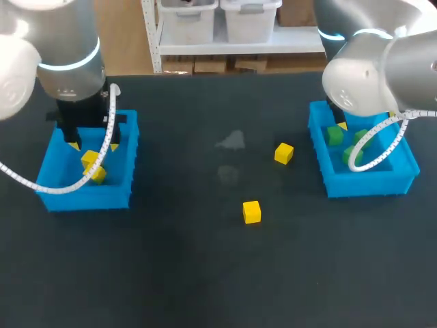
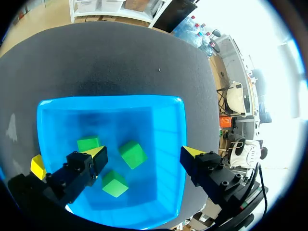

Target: Put the green cubes in the right bin and the yellow cubes in the left bin.

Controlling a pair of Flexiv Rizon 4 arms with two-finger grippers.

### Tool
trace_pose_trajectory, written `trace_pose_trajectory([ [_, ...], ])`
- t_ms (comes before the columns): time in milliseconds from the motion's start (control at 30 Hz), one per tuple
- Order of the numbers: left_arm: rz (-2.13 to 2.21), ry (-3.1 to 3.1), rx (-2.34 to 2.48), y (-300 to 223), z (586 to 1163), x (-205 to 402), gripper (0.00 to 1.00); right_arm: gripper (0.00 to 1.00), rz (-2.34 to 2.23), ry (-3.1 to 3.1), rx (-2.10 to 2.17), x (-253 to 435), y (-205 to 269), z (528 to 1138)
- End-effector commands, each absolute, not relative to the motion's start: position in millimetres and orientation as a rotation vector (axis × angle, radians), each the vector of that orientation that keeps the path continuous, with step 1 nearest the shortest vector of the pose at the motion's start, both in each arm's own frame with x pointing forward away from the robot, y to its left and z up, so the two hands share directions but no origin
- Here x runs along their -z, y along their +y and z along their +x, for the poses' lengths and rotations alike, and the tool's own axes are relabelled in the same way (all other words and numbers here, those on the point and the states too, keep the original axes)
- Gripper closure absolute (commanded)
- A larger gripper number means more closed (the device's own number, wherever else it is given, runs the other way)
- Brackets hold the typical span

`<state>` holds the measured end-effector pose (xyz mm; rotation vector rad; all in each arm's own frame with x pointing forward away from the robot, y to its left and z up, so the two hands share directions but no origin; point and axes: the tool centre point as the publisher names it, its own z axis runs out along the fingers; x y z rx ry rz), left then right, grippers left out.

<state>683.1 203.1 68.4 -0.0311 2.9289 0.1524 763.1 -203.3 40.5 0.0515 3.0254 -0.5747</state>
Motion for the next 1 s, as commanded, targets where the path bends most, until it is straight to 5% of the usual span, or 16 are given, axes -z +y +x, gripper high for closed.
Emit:
trace_pose_trajectory([
  [33, -0.003, 2.865, -0.137, 202.2, 684.4, -69.5, 0.0, 0.0, 0.05, 3.023, 0.571, -40.8, -204.1, 761.5],
  [433, 0.235, 2.764, -0.051, 156.3, 730.6, -108.2, 0.0, 0.0, 0.05, 3.023, 0.571, -40.8, -204.1, 761.5],
  [1000, 0.992, 2.635, 0.219, 27.6, 768.0, -123.7, 0.0, 0.0, 0.05, 3.023, 0.571, -40.8, -204.1, 761.5],
])
